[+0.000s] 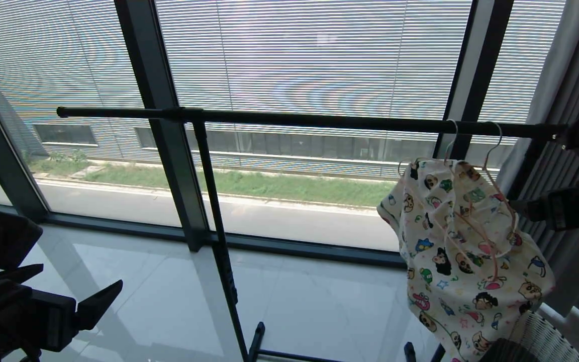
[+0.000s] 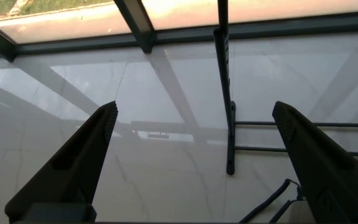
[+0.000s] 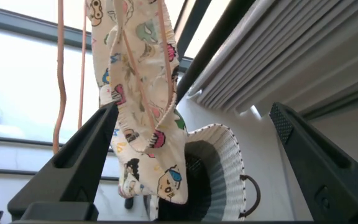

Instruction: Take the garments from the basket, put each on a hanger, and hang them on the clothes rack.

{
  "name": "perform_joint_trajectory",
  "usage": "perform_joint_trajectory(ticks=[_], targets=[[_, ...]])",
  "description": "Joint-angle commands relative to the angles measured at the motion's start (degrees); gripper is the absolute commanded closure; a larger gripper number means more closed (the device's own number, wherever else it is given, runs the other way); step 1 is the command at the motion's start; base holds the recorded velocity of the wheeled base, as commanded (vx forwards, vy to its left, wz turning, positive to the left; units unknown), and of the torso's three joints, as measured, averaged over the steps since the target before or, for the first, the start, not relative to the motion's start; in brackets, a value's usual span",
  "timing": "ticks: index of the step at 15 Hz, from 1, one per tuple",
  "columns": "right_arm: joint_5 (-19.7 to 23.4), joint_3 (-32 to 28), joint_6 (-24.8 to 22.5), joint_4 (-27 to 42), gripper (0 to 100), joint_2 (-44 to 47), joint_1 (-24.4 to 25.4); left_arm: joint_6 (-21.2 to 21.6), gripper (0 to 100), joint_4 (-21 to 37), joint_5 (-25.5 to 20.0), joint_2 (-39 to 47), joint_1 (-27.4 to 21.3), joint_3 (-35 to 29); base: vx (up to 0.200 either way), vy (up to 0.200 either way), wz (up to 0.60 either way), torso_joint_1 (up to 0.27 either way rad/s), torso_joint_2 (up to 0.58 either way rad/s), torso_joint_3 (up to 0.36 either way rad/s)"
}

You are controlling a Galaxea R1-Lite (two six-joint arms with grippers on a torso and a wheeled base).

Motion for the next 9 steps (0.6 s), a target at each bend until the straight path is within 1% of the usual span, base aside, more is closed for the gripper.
perform_joint_trajectory(ticks=[1, 8, 9], targets=[[0.03, 0.05, -0.22, -0.09, 0, -1.30, -0.02, 0.01, 0, -0.02, 0.04, -0.13, 0.03, -0.02, -0.200, 0.000, 0.00, -0.007, 0.01, 0.012], [-0.14, -0.04, -0.74, -1.49, 0, -1.92, -0.19, -0.07, 0, -0.02, 0.04, -0.49, 0.56, -0.02, -0.200, 0.000, 0.00, -0.003, 0.00, 0.002], [-0.06, 0.05, -1.27, -1.67, 0, -2.01, -0.28, -0.16, 0, -0.11, -0.05, -0.75, 0.65, -0.02, 0.000, 0.000, 0.00, 0.000, 0.00, 0.000]])
